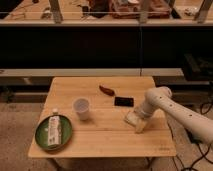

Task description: Place the white sponge in the ceramic cup

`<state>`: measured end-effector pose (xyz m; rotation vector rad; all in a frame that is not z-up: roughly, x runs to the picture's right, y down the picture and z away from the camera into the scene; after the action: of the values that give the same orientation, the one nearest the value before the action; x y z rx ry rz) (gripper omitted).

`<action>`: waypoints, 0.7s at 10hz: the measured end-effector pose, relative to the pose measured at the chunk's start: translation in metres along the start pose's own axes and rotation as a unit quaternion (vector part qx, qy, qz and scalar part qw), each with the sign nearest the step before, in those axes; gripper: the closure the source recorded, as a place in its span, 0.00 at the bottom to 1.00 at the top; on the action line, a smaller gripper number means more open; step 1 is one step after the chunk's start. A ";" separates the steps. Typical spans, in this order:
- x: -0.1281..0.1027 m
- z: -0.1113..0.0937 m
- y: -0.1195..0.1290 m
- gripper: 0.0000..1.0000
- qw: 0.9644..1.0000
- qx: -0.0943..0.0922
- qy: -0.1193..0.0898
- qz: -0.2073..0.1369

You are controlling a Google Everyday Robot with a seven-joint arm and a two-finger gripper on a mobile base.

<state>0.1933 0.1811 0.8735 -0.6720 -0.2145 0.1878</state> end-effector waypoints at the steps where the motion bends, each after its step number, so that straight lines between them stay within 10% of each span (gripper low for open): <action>1: -0.005 -0.006 -0.003 0.45 1.000 0.001 0.003 0.000; 4: -0.040 -0.049 -0.014 0.74 1.000 -0.001 0.019 -0.013; 7: -0.112 -0.109 -0.032 0.79 0.998 -0.002 0.043 -0.052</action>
<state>0.1174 0.0647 0.7954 -0.6692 -0.1672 0.0595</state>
